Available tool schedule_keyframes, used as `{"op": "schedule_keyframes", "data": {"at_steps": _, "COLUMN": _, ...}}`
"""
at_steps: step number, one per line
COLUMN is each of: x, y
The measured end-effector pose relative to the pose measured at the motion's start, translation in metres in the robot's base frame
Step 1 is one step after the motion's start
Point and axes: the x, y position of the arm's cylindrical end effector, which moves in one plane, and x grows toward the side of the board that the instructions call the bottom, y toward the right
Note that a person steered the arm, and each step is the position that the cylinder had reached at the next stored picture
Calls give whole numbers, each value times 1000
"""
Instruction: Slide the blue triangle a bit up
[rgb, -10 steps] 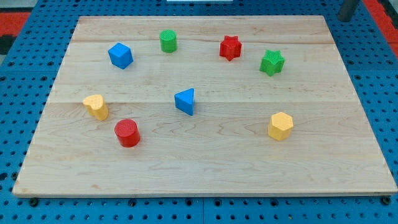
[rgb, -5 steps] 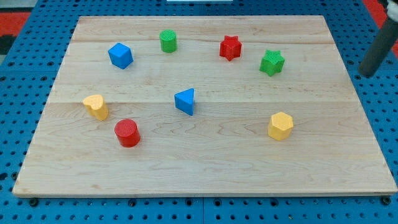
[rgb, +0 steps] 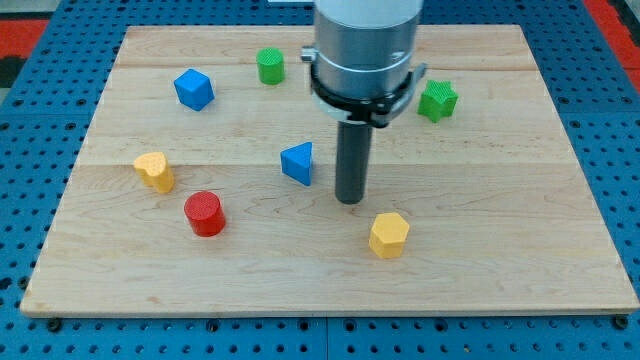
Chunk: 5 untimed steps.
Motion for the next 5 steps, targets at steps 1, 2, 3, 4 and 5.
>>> {"op": "schedule_keyframes", "data": {"at_steps": 1, "x": -3, "y": -26}}
{"op": "schedule_keyframes", "data": {"at_steps": 2, "x": -32, "y": -22}}
{"op": "schedule_keyframes", "data": {"at_steps": 3, "x": -39, "y": -26}}
{"op": "schedule_keyframes", "data": {"at_steps": 4, "x": -40, "y": -26}}
{"op": "schedule_keyframes", "data": {"at_steps": 5, "x": -40, "y": -23}}
